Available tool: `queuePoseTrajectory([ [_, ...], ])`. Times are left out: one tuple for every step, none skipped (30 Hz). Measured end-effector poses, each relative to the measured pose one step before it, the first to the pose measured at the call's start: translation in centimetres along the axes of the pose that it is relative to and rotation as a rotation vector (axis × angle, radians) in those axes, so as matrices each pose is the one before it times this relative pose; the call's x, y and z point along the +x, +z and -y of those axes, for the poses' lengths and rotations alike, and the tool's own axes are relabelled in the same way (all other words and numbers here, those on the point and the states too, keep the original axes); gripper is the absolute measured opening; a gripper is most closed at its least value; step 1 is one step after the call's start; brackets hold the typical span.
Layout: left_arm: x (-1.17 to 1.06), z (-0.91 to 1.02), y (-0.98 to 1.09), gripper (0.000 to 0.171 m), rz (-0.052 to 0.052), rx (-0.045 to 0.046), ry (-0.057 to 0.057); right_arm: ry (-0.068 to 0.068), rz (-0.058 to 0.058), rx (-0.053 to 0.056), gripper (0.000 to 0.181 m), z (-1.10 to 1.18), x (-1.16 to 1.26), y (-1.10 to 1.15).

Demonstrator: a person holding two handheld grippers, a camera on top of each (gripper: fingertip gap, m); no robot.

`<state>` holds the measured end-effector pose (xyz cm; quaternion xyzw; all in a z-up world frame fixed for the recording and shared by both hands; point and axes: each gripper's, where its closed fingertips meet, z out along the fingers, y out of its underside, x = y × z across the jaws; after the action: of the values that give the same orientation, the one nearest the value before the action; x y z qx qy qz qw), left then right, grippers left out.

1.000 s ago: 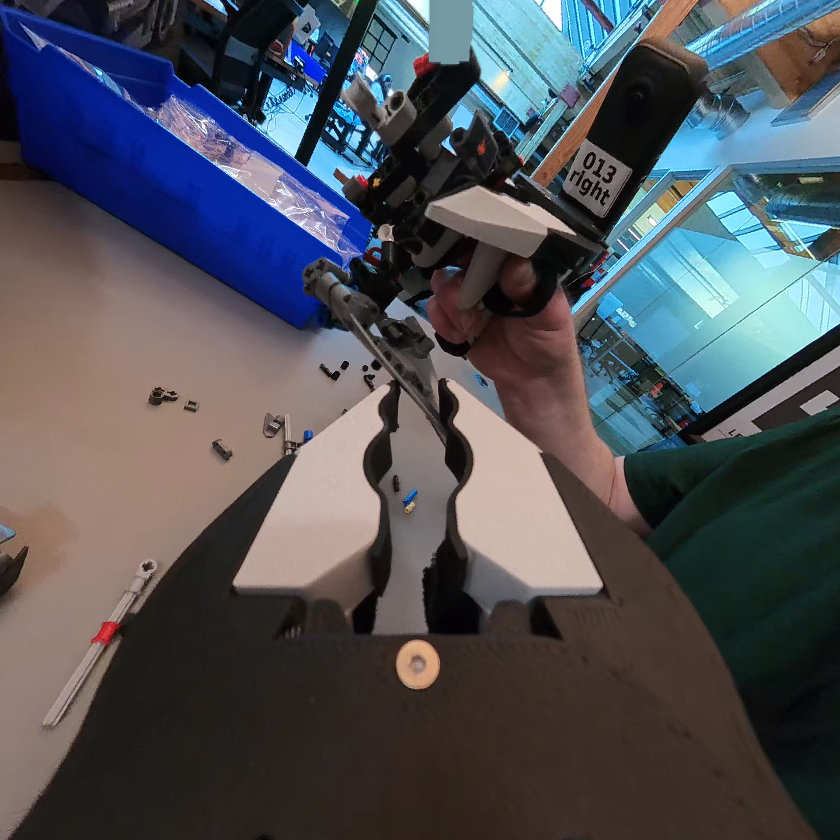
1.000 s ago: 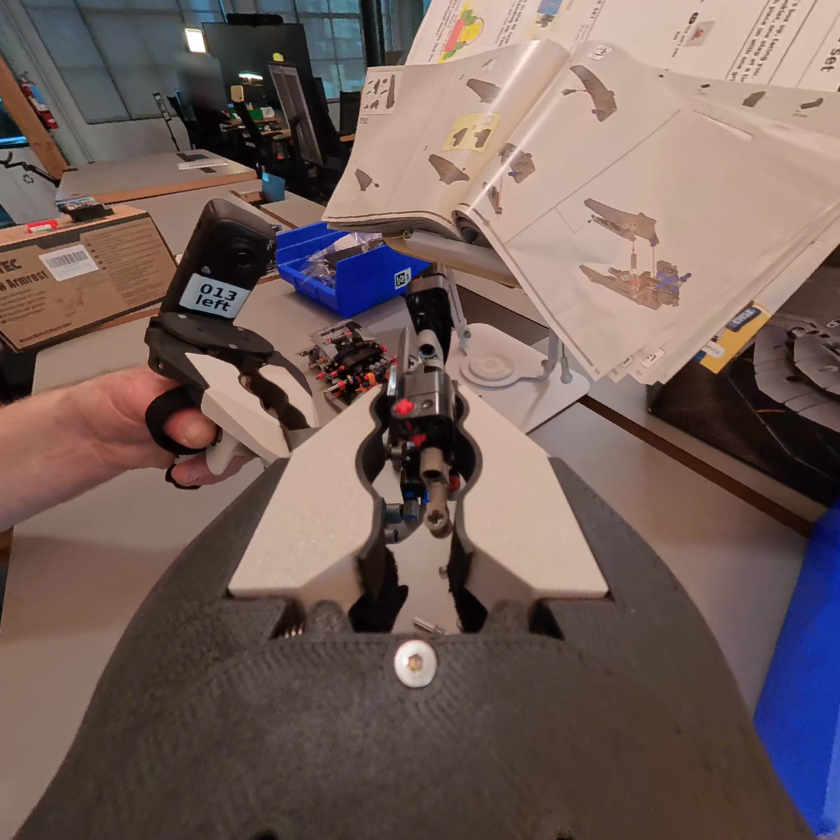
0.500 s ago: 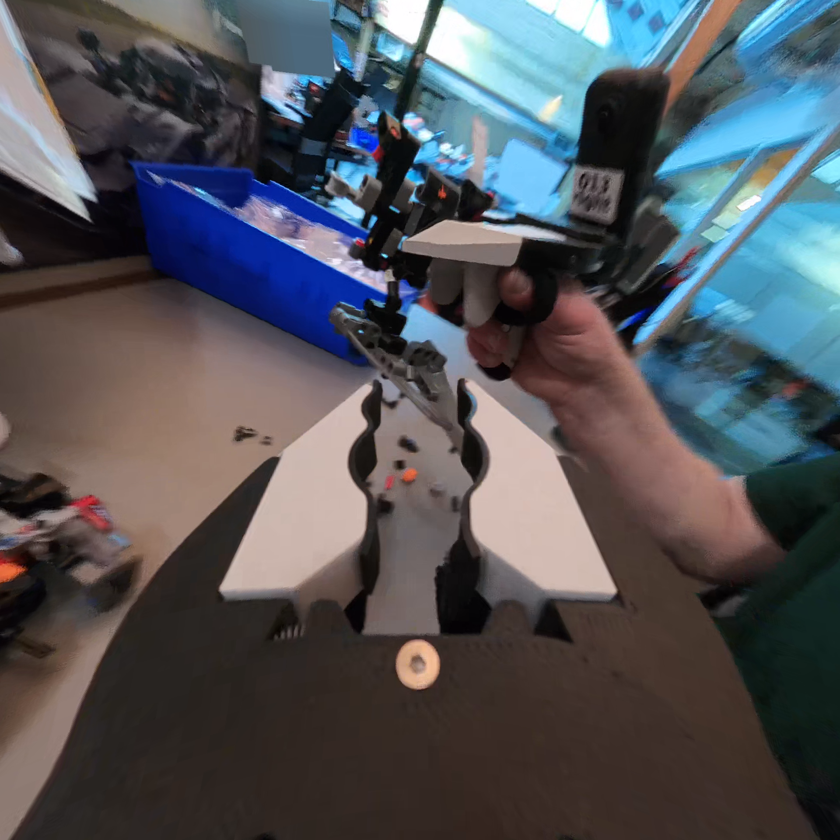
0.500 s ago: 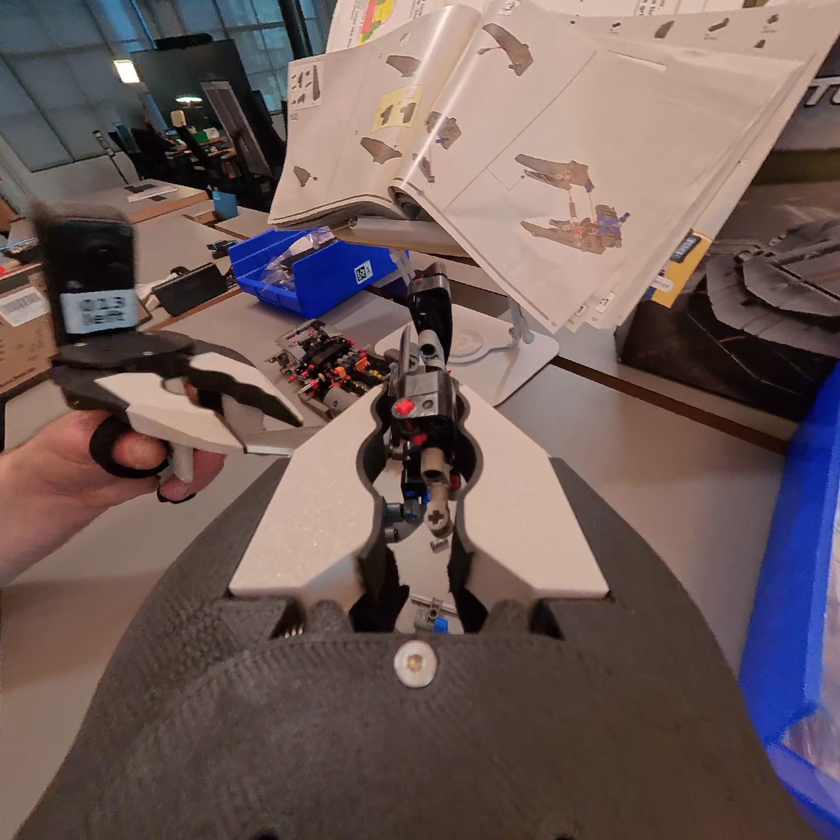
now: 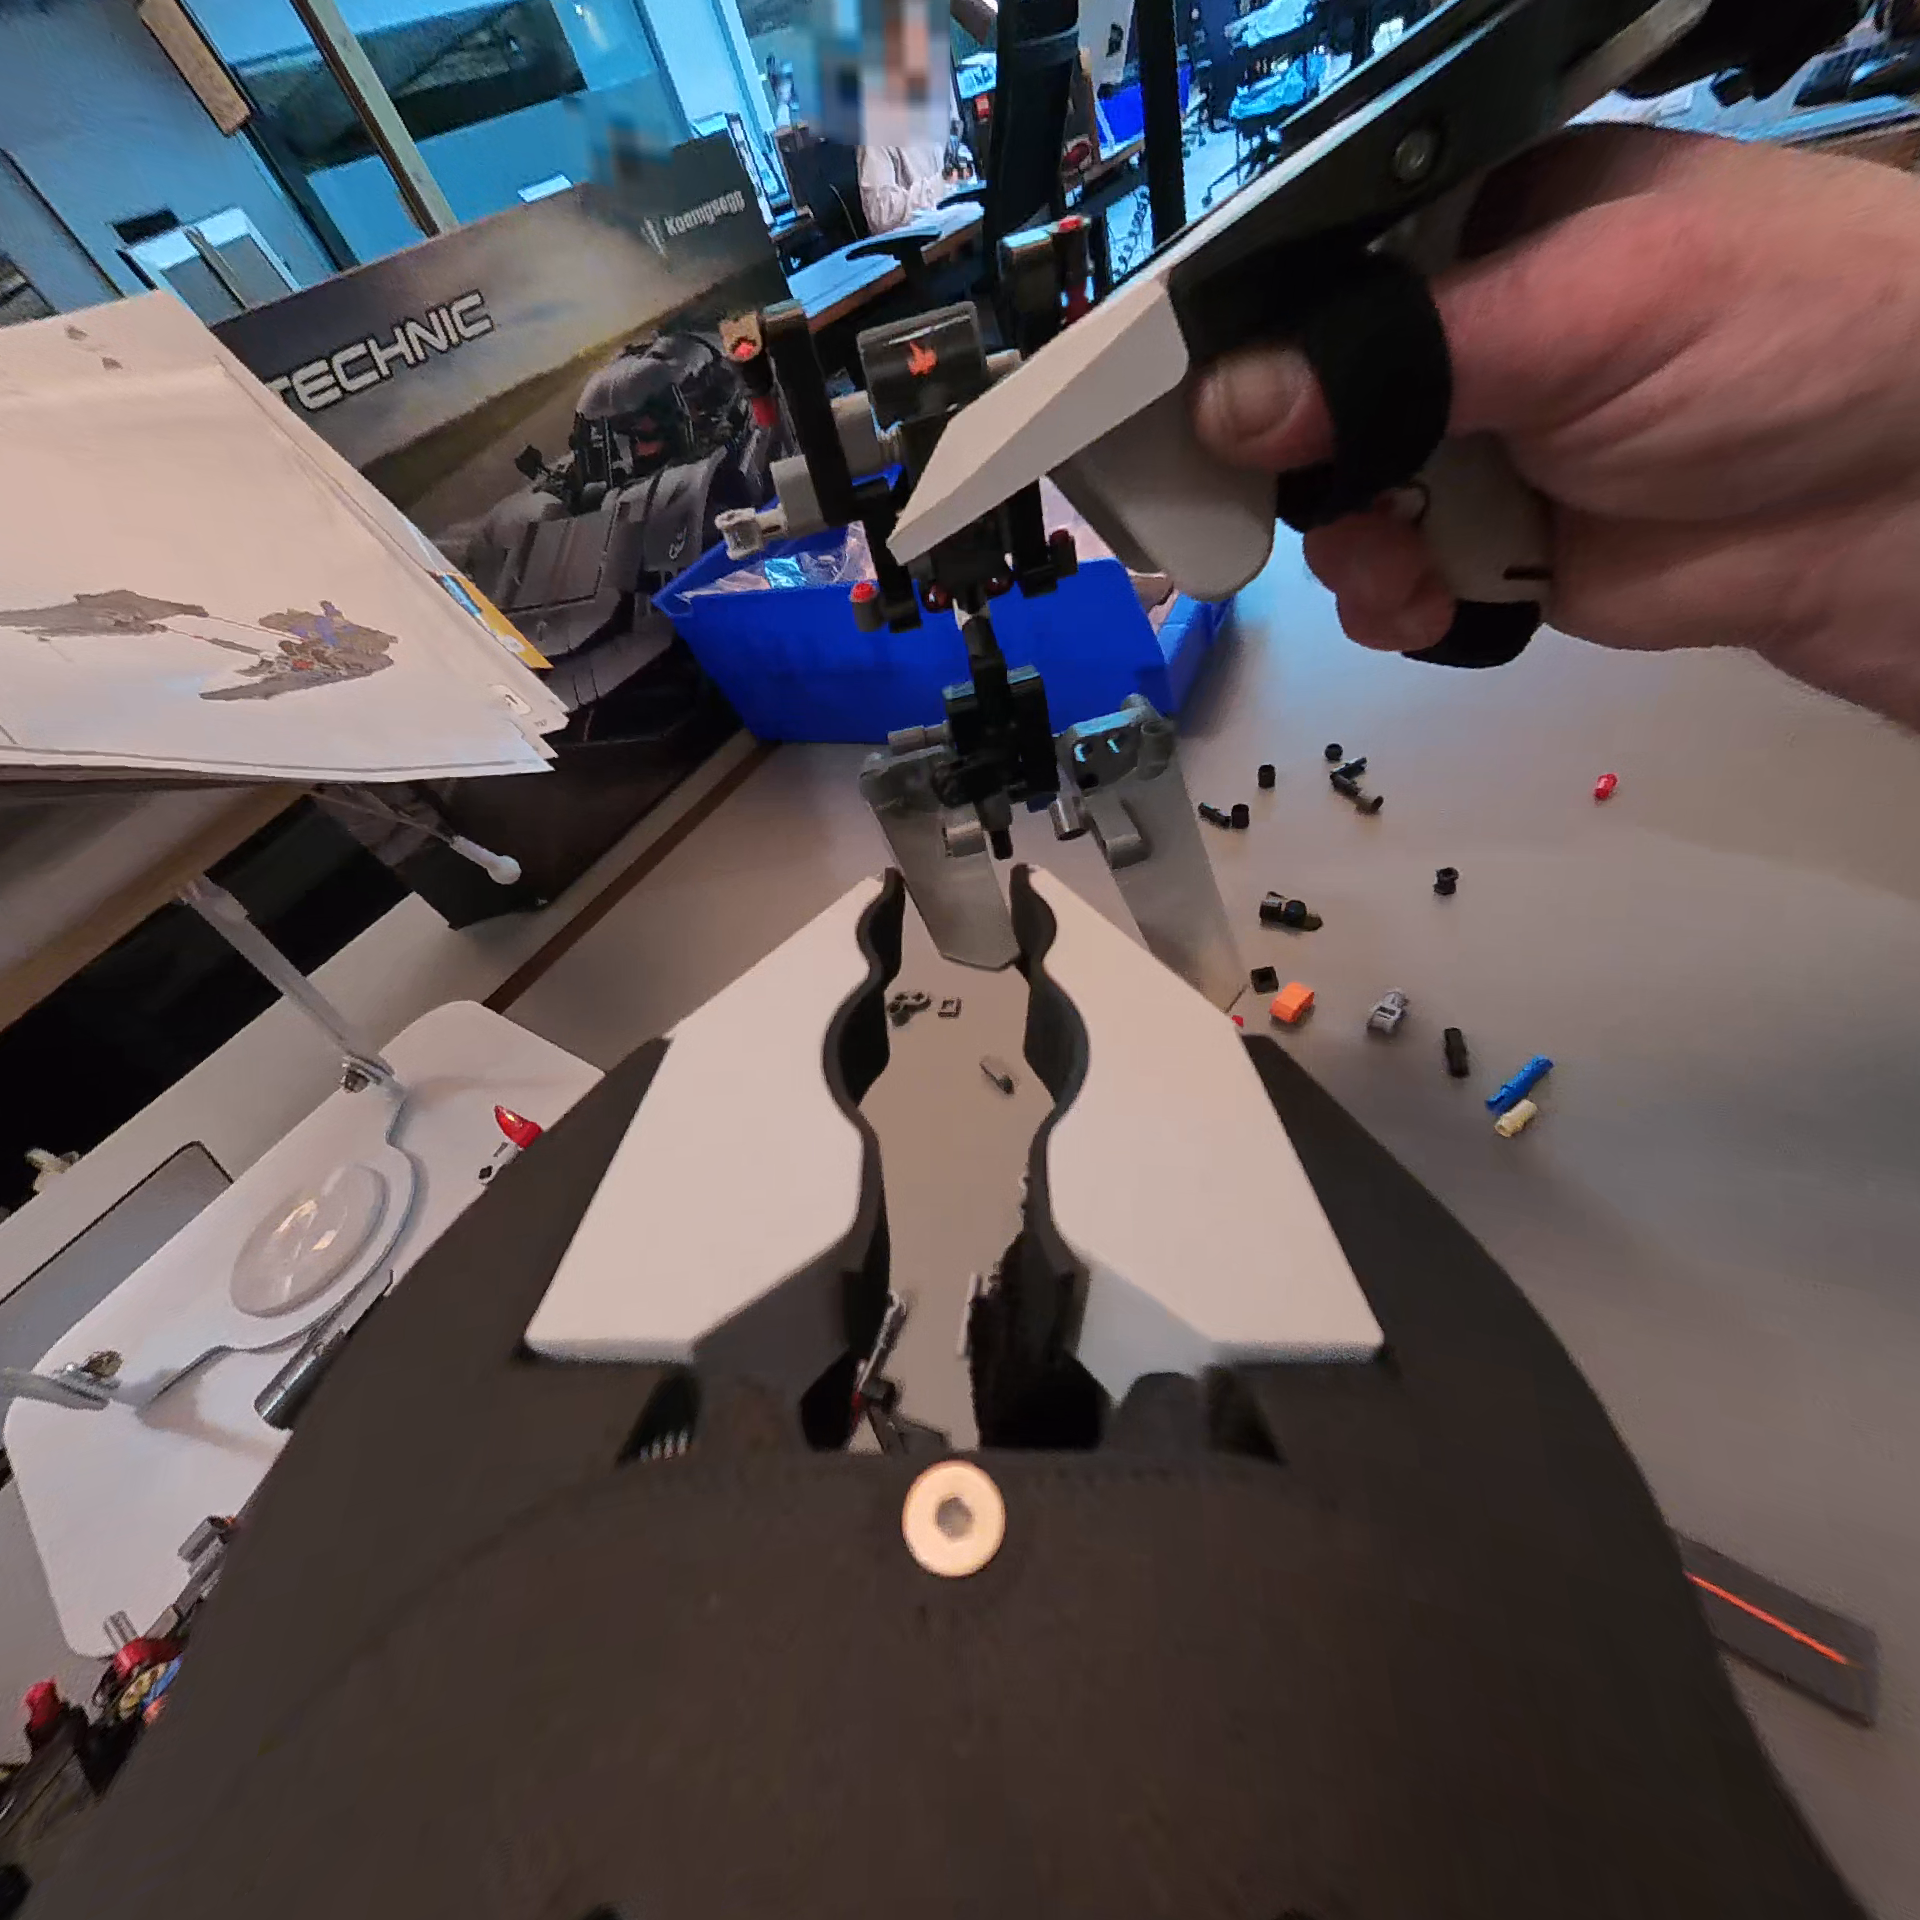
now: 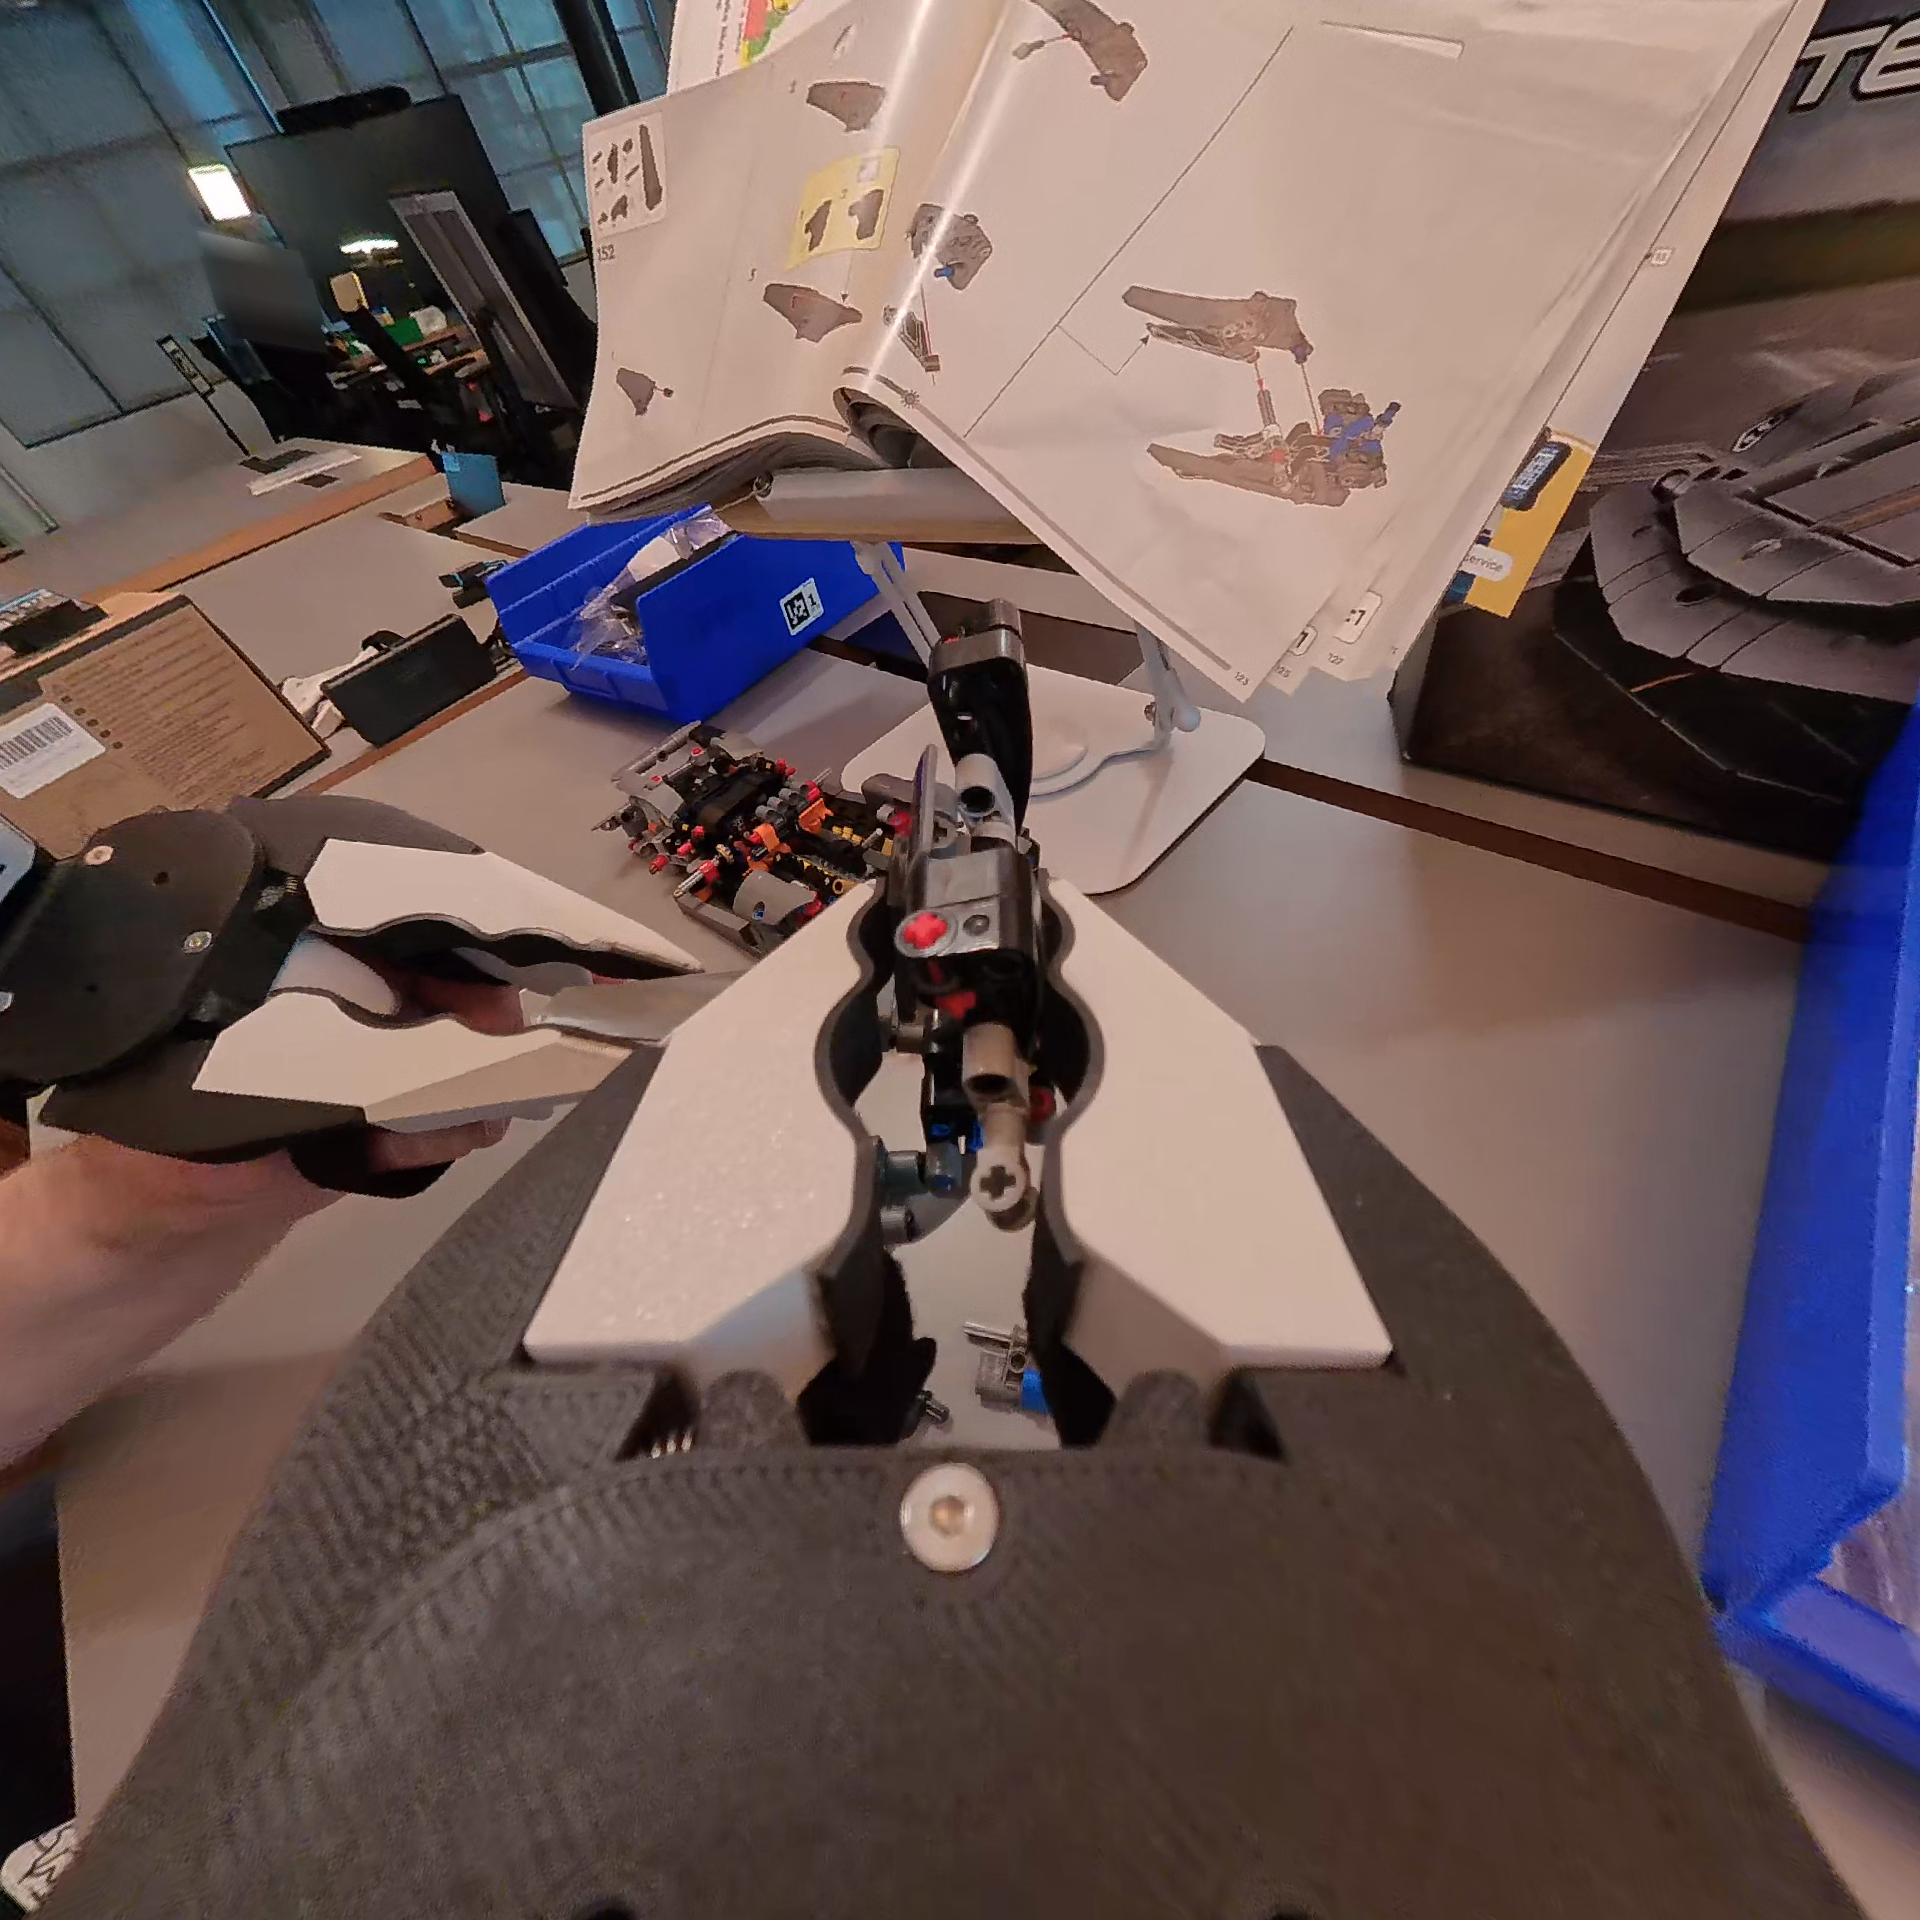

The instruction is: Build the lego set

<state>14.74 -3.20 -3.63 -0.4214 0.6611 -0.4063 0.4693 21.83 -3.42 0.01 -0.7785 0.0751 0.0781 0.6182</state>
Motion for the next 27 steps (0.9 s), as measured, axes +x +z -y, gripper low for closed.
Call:
queuePoseTrajectory([
  [-0.135,0.114,-0.06,0.018,0.003,0.01237,-0.0083,0.0031,0.0022,0.0001,0.023,-0.001,-0.043,-0.019],
  [-0.156,0.195,-0.109,0.017,0.0028,0.01613,-0.0107,0.0044,0.0045,0.0029,0.023,0.036,-0.064,-0.03],
  [-0.087,0.028,-0.047,0.017,-0.0029,0.00287,-0.0085,0.0027,0.0022,0.0025,0.023,0.029,-0.039,-0.022],
  [-0.123,-0.06,0.0,0.016,0.0009,-0.00336,-0.0052,-0.0009,-0.0002,-0.0004,0.023,-0.011,0.0,-0.013],
  [-0.135,0.099,-0.043,0.015,0.0042,0.00795,-0.0015,0.0014,0.0014,0.0024,0.023,0.03,-0.03,-0.002],
  [-0.061,0.097,-0.022,0.015,-0.0033,0.00689,-0.0058,0.003,0.001,0.0047,0.023,0.044,-0.001,-0.003],
  [-0.082,0.03,0.011,0.015,-0.0039,0.00328,-0.0125,0.0023,-0.0001,0.0061,0.023,0.067,0.019,-0.025],
  [-0.129,0.092,-0.02,0.015,-0.0018,0.01042,-0.0127,-0.0001,0.0001,0.0052,0.023,0.07,-0.003,-0.024],
  [-0.147,0.121,-0.06,0.015,-0.0007,0.01203,-0.0113,-0.0014,0.0002,0.0021,0.024,0.028,-0.015,-0.016],
  [-0.116,0.02,-0.016,0.015,-0.0039,0.00427,-0.0118,0.0004,-0.0009,0.0037,0.024,0.061,-0.005,-0.017],
  [-0.162,0.024,-0.02,0.015,-0.001,0.00543,-0.0133,0.0017,0.0019,0.0086,0.024,0.124,-0.042,-0.023],
  [-0.172,0.121,-0.062,0.015,0.0018,0.0143,-0.0127,0.0025,0.0043,0.0056,0.024,0.09,-0.071,-0.014],
  [-0.144,0.087,-0.072,0.014,-0.0001,0.01126,-0.012,-0.0002,0.0003,0.0009,0.024,0.041,0.0,-0.009],
  [-0.079,0.072,-0.059,0.014,-0.0047,0.00828,-0.015,-0.0021,-0.0043,-0.0013,0.026,-0.01,0.053,0.009],
  [-0.14,0.117,-0.058,0.013,-0.0018,0.01254,-0.0184,-0.002,0.0008,-0.0011,0.026,-0.009,-0.049,0.041],
  [-0.156,0.131,-0.073,0.013,-0.0004,0.01309,-0.0171,-0.0002,0.0006,0.0009,0.026,0.002,-0.025,0.029],
  [-0.207,0.043,-0.063,0.012,0.0012,0.00758,-0.0155,0.0015,0.0023,0.0011,0.026,-0.012,-0.046,0.033],
  [-0.189,0.05,-0.047,0.011,0.0005,0.00668,-0.0147,0.0046,0.0025,0.0021,0.028,0.002,-0.018,0.03],
  [-0.14,0.072,-0.057,0.008,-0.0029,0.00952,-0.0154,0.0069,0.0045,0.0032,0.029,0.003,-0.029,0.02],
  [-0.141,0.136,-0.092,0.003,-0.0011,0.01386,-0.0129,0.0068,0.0048,-0.0002,0.029,-0.041,-0.032,0.016],
  [-0.115,0.092,-0.057,0.002,-0.0017,0.0092,-0.0101,-0.0016,0.0062,-0.0003,0.023,-0.067,-0.08,0.009],
  [0.062,0.014,0.019,0.0,-0.0107,0.00346,-0.0061,-0.005,0.0019,0.0008,0.011,-0.053,-0.036,0.007],
  [0.15,-0.099,0.077,0.0,-0.013,-0.00227,-0.0094,0.0005,-0.0105,-0.0022,0.006,-0.079,0.159,0.043],
  [0.163,-0.182,0.141,0.0,-0.01,-0.00434,-0.0081,-0.0009,-0.0012,0.0062,0.0,0.016,0.06,0.005],
  [0.044,-0.37,0.166,0.0,0.0024,-0.01402,0.0013,-0.0017,0.0092,-0.0038,0.0,-0.176,-0.04,0.056],
  [-0.072,-0.403,0.111,0.0,0.0089,-0.01434,0.0082,0.004,0.0036,-0.0208,0.0,-0.476,0.128,0.157],
  [-0.089,-0.345,0.038,0.0,0.0029,-0.00945,-0.0023,0.0078,-0.0016,-0.0007,0.0,-0.277,0.196,0.097],
])
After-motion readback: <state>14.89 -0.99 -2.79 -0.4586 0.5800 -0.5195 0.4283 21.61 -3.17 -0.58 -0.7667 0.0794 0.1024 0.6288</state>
